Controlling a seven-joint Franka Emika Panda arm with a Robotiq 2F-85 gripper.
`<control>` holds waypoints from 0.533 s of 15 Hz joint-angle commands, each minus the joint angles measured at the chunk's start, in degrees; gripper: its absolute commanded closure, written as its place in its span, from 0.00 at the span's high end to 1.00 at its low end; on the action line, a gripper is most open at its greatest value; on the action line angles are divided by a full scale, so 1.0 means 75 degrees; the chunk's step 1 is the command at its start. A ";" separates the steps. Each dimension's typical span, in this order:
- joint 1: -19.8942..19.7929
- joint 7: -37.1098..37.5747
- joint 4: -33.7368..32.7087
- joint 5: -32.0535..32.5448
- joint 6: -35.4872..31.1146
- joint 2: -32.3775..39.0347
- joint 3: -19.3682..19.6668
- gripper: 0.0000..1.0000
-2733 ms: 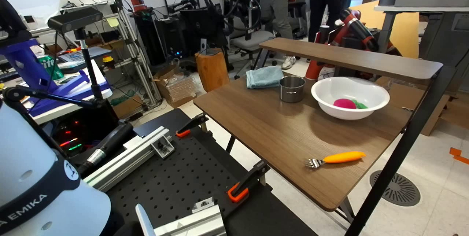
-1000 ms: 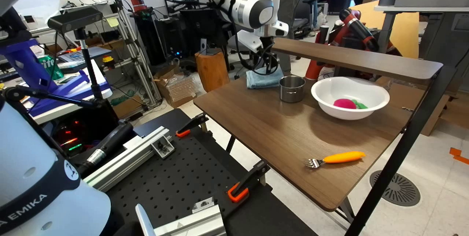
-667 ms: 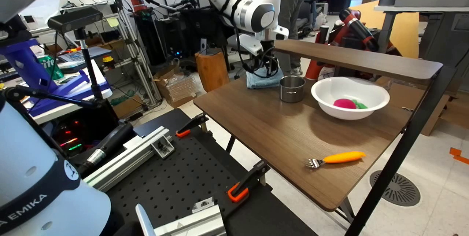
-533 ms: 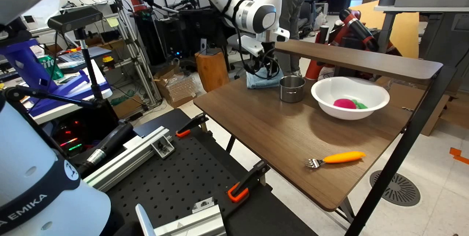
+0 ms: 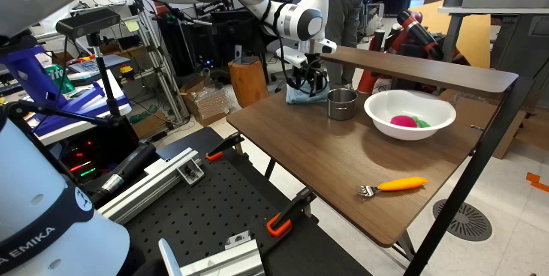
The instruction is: Move the blue towel forward
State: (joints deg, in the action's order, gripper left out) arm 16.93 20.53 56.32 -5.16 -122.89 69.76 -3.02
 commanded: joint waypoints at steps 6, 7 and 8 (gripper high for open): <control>0.0544 0.0288 -0.0828 0.0615 0.1031 0.0586 0.0292 1.00; 0.0589 0.0256 -0.0853 0.0666 0.1096 0.0635 0.0302 1.00; 0.0642 0.0250 -0.0868 0.0727 0.1153 0.0680 0.0313 1.00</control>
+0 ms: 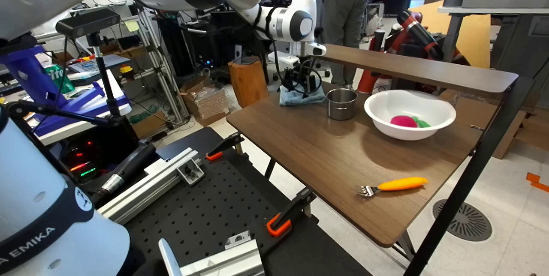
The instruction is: Move the blue towel forward
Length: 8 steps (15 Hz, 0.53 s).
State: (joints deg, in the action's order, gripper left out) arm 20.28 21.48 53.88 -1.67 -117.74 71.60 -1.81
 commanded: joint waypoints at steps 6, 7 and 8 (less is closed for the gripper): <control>0.0554 0.0021 -0.0260 0.0568 0.0647 0.0380 0.0176 1.00; 0.0605 0.0009 -0.0213 0.0591 0.0659 0.0350 0.0171 1.00; 0.0664 -0.0004 -0.0123 0.0622 0.0629 0.0294 0.0169 1.00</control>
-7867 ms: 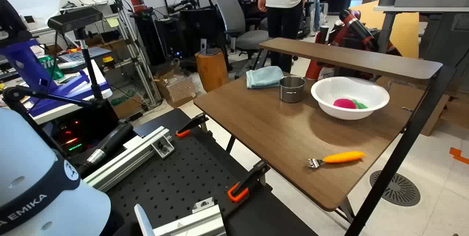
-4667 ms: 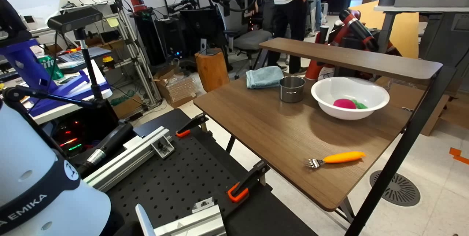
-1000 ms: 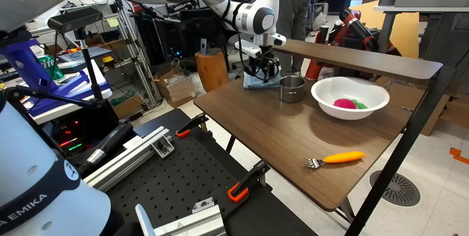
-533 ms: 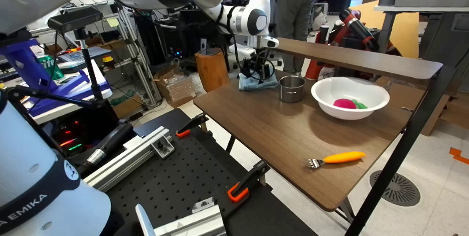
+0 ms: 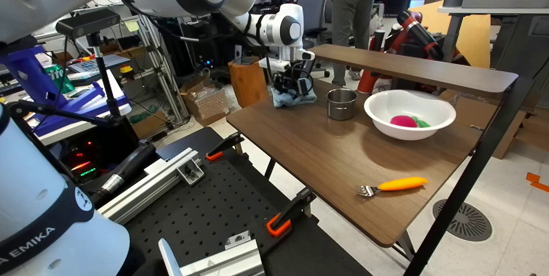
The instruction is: Move the blue towel forward
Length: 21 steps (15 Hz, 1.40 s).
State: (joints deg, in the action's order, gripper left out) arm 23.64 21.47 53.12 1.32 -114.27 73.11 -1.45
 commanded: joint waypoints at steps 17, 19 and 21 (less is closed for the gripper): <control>0.0349 -0.0680 0.3206 0.0495 -0.0959 -0.1580 0.0299 1.00; 0.0402 -0.0761 0.3872 0.0543 -0.1255 -0.1871 0.0346 1.00; 0.0342 -0.0729 0.4504 0.0799 -0.1492 -0.2163 0.0223 1.00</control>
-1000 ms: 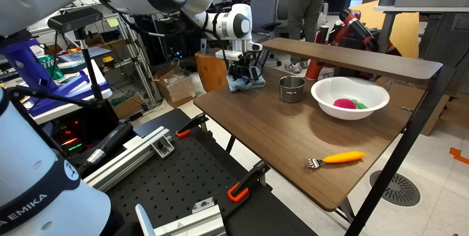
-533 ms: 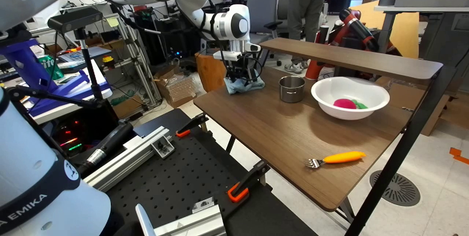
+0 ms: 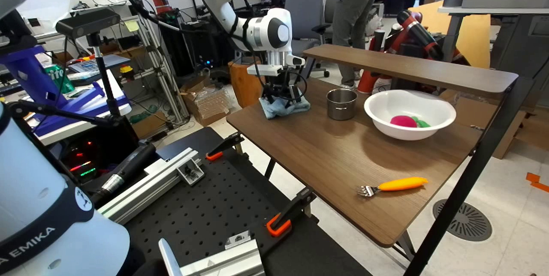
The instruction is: Move the blue towel forward
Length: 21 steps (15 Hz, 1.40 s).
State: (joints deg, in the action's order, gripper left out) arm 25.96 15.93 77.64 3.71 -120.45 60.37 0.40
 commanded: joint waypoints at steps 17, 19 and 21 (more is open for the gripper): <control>-0.0248 -0.0053 0.4628 0.1255 -0.2498 -0.2716 -0.0191 1.00; -0.0279 -0.0027 0.4707 0.1198 -0.2504 -0.3083 -0.0252 1.00; -0.0288 -0.0003 0.4751 0.1167 -0.2481 -0.3454 -0.0326 1.00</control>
State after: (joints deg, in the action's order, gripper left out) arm 25.29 15.94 110.14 12.40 -137.21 38.81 -0.30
